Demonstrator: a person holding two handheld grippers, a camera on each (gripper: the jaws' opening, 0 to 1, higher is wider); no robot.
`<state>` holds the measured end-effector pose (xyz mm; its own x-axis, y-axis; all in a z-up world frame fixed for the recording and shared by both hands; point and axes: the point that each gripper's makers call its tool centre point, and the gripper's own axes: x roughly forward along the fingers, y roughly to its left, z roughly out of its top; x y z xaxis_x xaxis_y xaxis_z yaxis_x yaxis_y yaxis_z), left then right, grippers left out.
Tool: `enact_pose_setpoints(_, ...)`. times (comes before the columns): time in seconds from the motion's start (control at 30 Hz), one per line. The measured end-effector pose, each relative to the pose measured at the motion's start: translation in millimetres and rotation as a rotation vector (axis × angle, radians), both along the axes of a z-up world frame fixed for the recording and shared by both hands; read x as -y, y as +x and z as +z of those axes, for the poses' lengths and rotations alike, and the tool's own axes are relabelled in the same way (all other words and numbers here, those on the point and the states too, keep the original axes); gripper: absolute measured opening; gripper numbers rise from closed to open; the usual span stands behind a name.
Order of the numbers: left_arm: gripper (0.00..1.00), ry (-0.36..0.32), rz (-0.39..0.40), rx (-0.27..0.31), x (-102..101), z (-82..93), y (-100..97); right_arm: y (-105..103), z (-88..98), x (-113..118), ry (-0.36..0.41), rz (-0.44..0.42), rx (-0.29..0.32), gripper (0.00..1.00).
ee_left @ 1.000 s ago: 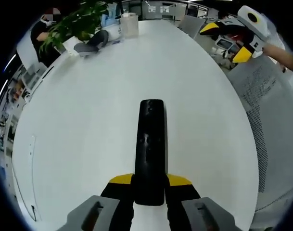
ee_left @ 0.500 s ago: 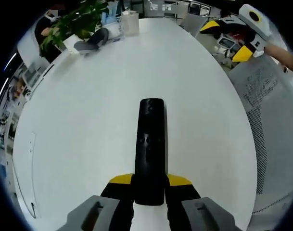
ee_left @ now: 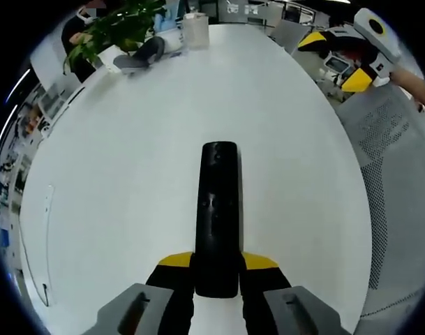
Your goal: Press the specified remote control buttons in sequence, fully releasing each button before pressing the next.
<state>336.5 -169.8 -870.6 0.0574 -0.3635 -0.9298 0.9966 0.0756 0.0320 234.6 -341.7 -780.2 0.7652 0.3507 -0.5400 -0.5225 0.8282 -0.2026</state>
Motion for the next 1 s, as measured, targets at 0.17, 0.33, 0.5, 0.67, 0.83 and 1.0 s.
enact_pose_setpoints(0.17, 0.24, -0.001, 0.003, 0.012, -0.8, 0.4, -3.9, -0.7, -1.8, -1.0, -0.014, 0.008, -0.008, 0.41)
enact_pose_setpoints(0.33, 0.24, -0.002, 0.005, 0.011, -1.4, 0.3, -8.1, -1.5, -3.0, -2.5, -0.031, 0.020, -0.012, 0.40)
enact_pose_setpoints(0.5, 0.24, -0.011, 0.017, 0.002, -1.5, -0.3, -11.0, -1.8, -3.9, -2.6, -0.038, 0.026, -0.014, 0.40)
enact_pose_setpoints(0.67, 0.24, -0.029, 0.029, 0.001, -2.2, -0.4, -13.6, -1.8, -4.5, -2.7, -0.043, 0.028, -0.016, 0.39)
enact_pose_setpoints(0.83, 0.24, -0.040, 0.037, 0.002, -2.0, -0.7, -18.0, -2.2, -5.5, -3.2, -0.046, 0.033, -0.020, 0.39)
enact_pose_setpoints(1.0, 0.24, -0.052, 0.036, 0.002, -2.3, -0.8, -21.5, -2.5, -6.8, -3.1, -0.053, 0.034, -0.024, 0.39)
